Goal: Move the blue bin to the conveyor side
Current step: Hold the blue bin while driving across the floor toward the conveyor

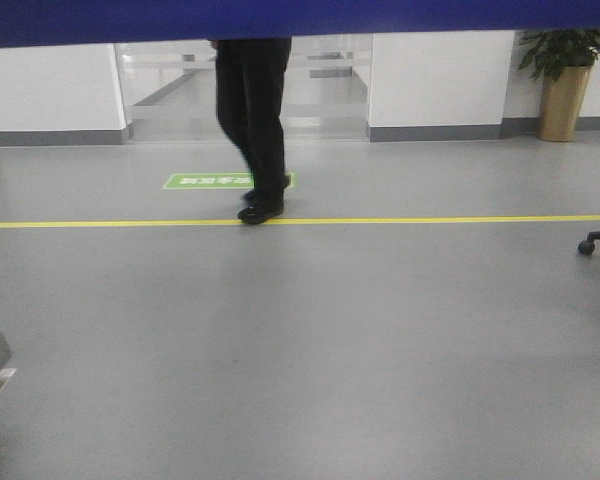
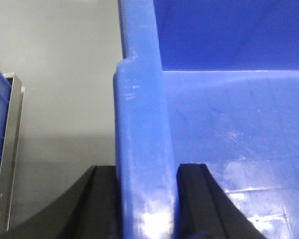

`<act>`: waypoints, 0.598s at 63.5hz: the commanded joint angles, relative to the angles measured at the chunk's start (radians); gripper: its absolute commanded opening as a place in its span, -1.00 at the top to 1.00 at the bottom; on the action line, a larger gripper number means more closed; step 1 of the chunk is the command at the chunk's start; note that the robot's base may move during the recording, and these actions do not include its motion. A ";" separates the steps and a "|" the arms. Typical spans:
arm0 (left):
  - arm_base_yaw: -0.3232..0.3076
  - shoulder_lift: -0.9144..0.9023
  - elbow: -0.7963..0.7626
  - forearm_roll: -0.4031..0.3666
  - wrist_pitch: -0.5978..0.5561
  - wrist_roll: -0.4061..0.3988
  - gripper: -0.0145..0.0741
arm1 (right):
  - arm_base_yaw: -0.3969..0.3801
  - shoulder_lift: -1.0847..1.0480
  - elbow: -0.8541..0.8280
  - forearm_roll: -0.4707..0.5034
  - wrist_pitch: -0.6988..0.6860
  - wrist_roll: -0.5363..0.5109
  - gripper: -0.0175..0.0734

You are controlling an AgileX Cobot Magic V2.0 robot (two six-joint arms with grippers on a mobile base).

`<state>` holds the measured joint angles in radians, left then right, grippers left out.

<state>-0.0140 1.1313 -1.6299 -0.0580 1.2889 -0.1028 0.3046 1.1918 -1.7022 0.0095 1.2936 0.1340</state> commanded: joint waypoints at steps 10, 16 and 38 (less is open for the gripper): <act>-0.004 -0.017 -0.021 0.010 -0.083 0.014 0.71 | -0.001 -0.023 -0.013 -0.041 -0.098 -0.012 0.79; -0.004 -0.017 -0.021 0.009 -0.085 0.014 0.71 | -0.001 -0.023 -0.013 -0.041 -0.098 -0.012 0.79; -0.004 -0.017 -0.021 0.009 -0.085 0.014 0.71 | -0.001 -0.023 -0.013 -0.041 -0.098 -0.012 0.79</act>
<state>-0.0140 1.1313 -1.6299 -0.0560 1.2889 -0.1028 0.3046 1.1918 -1.7022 0.0095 1.2936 0.1340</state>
